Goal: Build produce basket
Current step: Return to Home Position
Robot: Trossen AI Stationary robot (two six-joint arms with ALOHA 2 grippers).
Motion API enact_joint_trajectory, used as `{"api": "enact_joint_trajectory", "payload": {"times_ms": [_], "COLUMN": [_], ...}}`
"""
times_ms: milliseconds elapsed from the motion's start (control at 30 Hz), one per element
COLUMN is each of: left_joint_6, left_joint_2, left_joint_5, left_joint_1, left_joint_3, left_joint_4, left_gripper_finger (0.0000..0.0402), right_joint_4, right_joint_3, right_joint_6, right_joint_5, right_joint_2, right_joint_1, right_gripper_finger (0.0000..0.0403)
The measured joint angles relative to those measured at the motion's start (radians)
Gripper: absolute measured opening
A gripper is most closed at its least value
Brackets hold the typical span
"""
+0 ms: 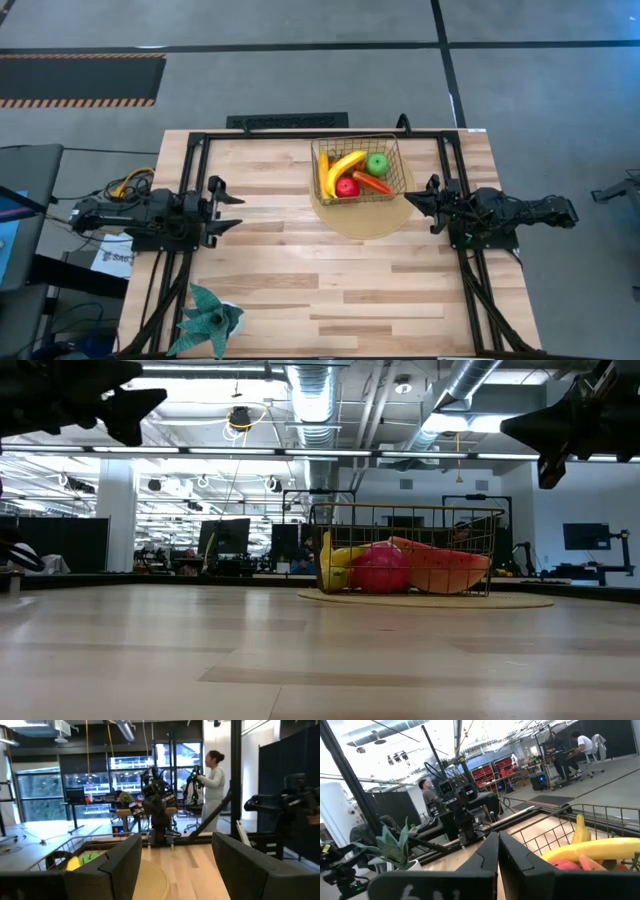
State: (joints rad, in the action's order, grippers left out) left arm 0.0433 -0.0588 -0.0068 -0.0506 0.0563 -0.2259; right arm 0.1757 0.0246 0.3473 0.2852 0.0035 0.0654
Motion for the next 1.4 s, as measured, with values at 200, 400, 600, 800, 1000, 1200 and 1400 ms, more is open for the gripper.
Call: {"api": "enact_joint_trajectory", "payload": {"times_ms": [200,400,600,800,1000,1200,1400], "left_joint_6": [0.001,-0.011,-0.029,-0.041,-0.039,-0.045,-0.064], "left_joint_2": [0.044,0.056,0.055,0.054,0.053,0.053,0.053], "left_joint_5": [-0.025,-0.017,-0.115,-0.134,-0.146,-0.137,-0.136], "left_joint_1": [-0.010,-0.010,-0.010,-0.009,-0.010,-0.009,-0.010], "left_joint_3": [0.001,0.002,0.002,0.003,0.003,0.003,0.003], "left_joint_4": [0.127,0.214,0.295,0.330,0.330,0.333,0.333], "left_gripper_finger": [0.0231,0.0231,0.0231,0.0231,0.0231,0.0231,0.0231], "right_joint_4": [0.005,-0.033,-0.109,-0.143,-0.162,-0.166,-0.168], "right_joint_3": [0.000,0.000,-0.001,0.000,0.001,0.002,0.002], "right_joint_6": [-0.047,-0.102,-0.107,-0.136,-0.147,-0.146,-0.146], "right_joint_5": [0.000,-0.031,-0.021,-0.018,-0.018,-0.020,-0.021], "right_joint_2": [0.000,0.000,0.000,0.000,0.000,0.000,0.000], "right_joint_1": [0.000,0.001,-0.003,-0.003,-0.003,0.000,0.000], "right_gripper_finger": [0.0034,0.0032,0.0032,0.0032,0.0032,0.0033,0.0031]}}
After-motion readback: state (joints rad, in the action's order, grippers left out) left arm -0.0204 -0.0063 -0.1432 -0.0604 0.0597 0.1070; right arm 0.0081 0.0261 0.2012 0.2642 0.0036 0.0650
